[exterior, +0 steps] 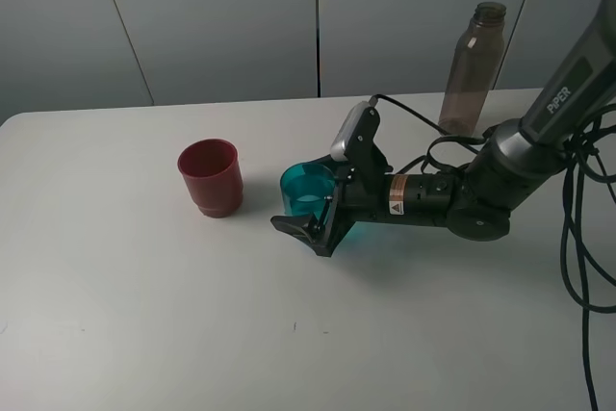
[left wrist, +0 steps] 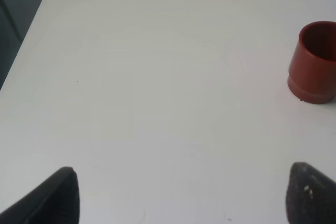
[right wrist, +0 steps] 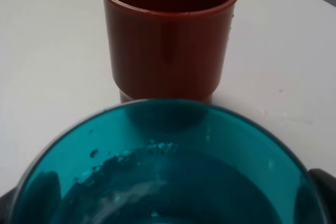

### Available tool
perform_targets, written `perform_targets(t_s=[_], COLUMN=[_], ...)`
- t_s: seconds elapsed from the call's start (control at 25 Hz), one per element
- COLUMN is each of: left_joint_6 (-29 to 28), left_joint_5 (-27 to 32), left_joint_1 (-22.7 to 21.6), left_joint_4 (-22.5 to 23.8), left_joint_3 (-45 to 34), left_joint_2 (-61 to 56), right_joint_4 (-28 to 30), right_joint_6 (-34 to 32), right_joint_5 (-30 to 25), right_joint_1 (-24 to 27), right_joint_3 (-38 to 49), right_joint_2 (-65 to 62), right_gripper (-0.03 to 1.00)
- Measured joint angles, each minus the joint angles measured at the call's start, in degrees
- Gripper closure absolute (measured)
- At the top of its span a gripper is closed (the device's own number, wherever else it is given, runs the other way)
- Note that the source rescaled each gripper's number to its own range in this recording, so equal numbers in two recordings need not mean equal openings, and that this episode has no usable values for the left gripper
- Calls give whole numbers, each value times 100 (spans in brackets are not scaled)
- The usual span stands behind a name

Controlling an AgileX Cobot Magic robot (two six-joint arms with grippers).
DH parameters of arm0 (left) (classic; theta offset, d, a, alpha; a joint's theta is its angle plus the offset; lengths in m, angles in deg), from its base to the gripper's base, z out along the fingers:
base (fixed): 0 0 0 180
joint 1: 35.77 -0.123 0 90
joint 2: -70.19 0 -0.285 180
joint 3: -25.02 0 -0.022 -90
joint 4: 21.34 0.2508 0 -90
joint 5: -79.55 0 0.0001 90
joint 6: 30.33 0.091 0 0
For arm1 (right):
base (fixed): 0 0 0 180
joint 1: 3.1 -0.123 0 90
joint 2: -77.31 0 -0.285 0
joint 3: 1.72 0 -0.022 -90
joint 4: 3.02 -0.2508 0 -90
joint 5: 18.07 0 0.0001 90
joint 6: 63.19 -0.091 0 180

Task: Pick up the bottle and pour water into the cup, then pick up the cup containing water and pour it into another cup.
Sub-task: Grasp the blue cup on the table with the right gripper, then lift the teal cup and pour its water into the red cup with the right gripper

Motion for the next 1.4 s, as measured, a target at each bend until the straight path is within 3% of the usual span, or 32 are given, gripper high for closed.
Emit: perform_targets(t_s=[0.08,0.12,0.2,0.28,0.92,1.4], left_joint_6=[0,0,0,0,0,0], left_joint_5=[0,0,0,0,0,0], left_joint_1=[0,0,0,0,0,0], left_joint_4=[0,0,0,0,0,0], left_joint_3=[0,0,0,0,0,0], left_joint_2=[0,0,0,0,0,0], right_joint_4=[0,0,0,21,21,-114], right_joint_6=[0,0,0,-11,-11,-632], right_joint_5=[0,0,0,0,-43,-1432], right_joint_1=[0,0,0,0,0,-21], right_joint_3=[0,0,0,0,0,-342], right_joint_2=[0,0,0,0,-25,-1189], right_gripper=[4,13,50,93,93,93])
